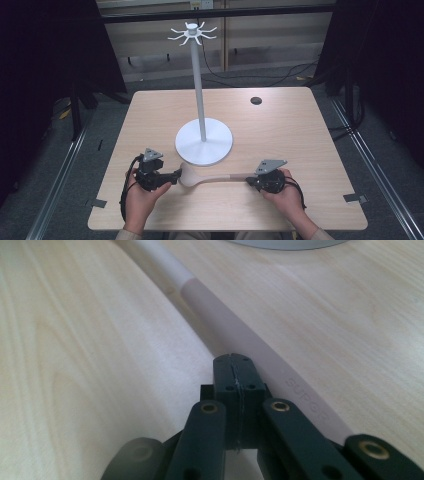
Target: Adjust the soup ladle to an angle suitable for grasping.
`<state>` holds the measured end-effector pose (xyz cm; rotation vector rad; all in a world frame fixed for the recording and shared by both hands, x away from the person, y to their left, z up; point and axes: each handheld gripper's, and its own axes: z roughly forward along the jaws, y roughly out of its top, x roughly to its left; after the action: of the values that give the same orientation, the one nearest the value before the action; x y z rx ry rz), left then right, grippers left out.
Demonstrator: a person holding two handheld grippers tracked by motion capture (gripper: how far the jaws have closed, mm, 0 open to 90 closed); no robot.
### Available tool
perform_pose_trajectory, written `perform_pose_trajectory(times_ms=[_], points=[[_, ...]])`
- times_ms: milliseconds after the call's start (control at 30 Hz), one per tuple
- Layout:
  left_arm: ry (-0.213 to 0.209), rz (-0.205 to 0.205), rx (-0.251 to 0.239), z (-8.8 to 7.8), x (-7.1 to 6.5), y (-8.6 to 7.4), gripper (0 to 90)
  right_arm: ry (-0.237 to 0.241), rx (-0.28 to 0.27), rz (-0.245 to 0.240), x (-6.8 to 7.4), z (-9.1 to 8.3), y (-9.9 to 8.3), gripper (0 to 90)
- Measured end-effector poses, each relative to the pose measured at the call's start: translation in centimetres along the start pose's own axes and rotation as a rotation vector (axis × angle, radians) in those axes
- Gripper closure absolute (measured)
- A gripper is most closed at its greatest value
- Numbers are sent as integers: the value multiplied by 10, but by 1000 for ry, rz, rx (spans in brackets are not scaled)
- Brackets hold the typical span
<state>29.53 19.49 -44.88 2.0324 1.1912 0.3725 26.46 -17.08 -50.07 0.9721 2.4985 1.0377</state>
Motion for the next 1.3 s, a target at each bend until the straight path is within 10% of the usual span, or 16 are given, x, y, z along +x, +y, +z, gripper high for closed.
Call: perform_pose_trajectory(times_ms=[733,1300], points=[[-42,20,-16,-2,-5,7,163,-94,-46,145,-21,28,20,896],[-50,30,-22,-3,-7,11,160,-144,-58,160,-30,46,36,900]])
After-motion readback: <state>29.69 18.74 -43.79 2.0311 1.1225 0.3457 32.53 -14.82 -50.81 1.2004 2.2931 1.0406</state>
